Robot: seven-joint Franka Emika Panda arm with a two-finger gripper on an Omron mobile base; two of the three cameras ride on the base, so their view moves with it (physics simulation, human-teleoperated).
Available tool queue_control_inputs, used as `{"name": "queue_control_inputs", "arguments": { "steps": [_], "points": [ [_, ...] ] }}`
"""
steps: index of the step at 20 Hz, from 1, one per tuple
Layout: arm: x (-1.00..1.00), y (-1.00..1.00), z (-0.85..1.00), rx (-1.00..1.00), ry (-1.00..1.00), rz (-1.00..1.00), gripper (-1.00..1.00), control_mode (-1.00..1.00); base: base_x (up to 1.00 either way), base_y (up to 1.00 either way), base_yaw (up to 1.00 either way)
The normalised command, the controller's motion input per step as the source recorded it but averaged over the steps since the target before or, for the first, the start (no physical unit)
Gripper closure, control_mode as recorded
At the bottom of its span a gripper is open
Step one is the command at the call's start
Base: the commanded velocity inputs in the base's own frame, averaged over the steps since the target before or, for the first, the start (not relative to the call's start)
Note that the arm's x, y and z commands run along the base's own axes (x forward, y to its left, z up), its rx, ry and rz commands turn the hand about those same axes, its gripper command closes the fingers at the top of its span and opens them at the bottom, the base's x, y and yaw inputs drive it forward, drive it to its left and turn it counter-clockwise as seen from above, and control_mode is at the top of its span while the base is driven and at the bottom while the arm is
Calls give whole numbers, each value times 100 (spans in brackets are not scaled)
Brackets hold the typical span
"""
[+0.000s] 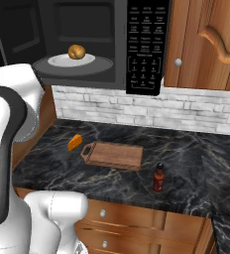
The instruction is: Retrieve the reheated potato from the microwave, then place the potato, cheese, and condiment on the cutting board.
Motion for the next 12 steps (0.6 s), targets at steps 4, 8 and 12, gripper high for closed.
{"name": "queue_control_inputs", "arguments": {
  "steps": [4, 8, 12],
  "points": [
    [0, -100, 14, 0, -12, -16, -100, -100, 0, 0, 0],
    [8, -97, 22, -4, -11, -20, -100, -100, 0, 0, 0],
    [46, -56, 17, -17, -23, -26, -100, -100, 0, 0, 0]
  ]
}}
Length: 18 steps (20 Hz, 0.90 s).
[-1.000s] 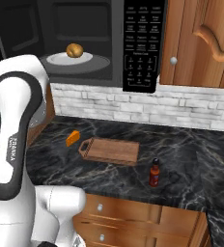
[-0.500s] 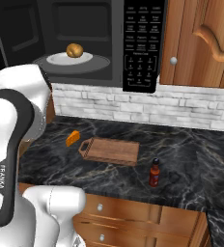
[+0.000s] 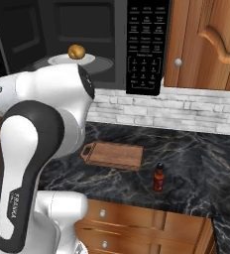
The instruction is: Retrieve the reheated potato from the microwave, then place the potato, cheese, and condiment on the cutting board.
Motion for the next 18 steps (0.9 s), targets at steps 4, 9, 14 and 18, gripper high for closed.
{"name": "queue_control_inputs", "arguments": {
  "steps": [4, 9, 14, 18],
  "points": [
    [74, -29, 10, -27, -32, -27, -100, -100, 0, 0, 0],
    [81, -23, 8, -31, -32, -29, -100, -100, 0, 0, 0],
    [70, -15, 0, -21, -24, -34, -100, -100, 0, 0, 0],
    [48, -1, -3, -6, -20, -38, -100, -100, 0, 0, 0]
  ]
}}
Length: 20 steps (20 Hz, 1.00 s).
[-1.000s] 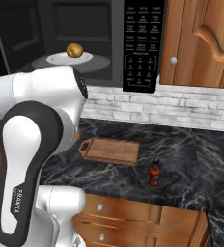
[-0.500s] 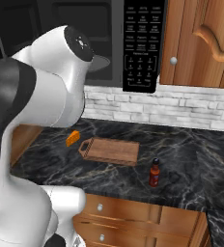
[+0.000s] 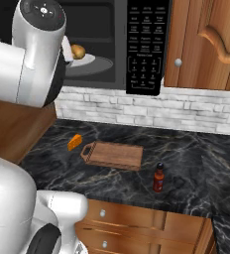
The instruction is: Retrieve the reheated potato from the microwave, then place the potato, cheese, and condiment on the cutting board.
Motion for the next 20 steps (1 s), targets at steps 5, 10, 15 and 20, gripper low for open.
{"name": "queue_control_inputs", "arguments": {
  "steps": [5, 10, 15, 20],
  "points": [
    [60, 0, -16, 0, -14, -35, -100, -100, 0, 0, 0],
    [85, 0, -20, 4, -2, -21, -100, -100, 0, 0, 0],
    [85, 0, -2, 17, 0, -2, -100, -100, 0, 0, 0],
    [79, 4, 0, 16, 0, 0, -100, -100, 0, 0, 0]
  ]
}}
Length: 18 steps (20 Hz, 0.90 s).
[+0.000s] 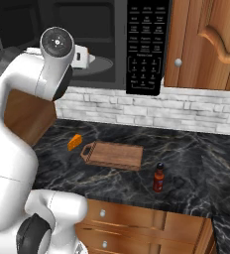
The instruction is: Retrieve the reheated potato from the microwave, then place the potato, cheese, and condiment on the cutting board.
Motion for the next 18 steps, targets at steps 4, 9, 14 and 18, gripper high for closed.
{"name": "queue_control_inputs", "arguments": {
  "steps": [4, 9, 14, 18],
  "points": [
    [61, 16, 0, 4, 0, 0, -100, -100, 0, 0, 0],
    [46, 14, 0, 0, 0, -1, -100, -100, 0, 0, 0],
    [40, 4, 0, 0, 2, -3, -100, -100, 0, 0, 0],
    [36, 3, 0, 0, 7, -3, -100, -100, 0, 0, 0]
  ]
}}
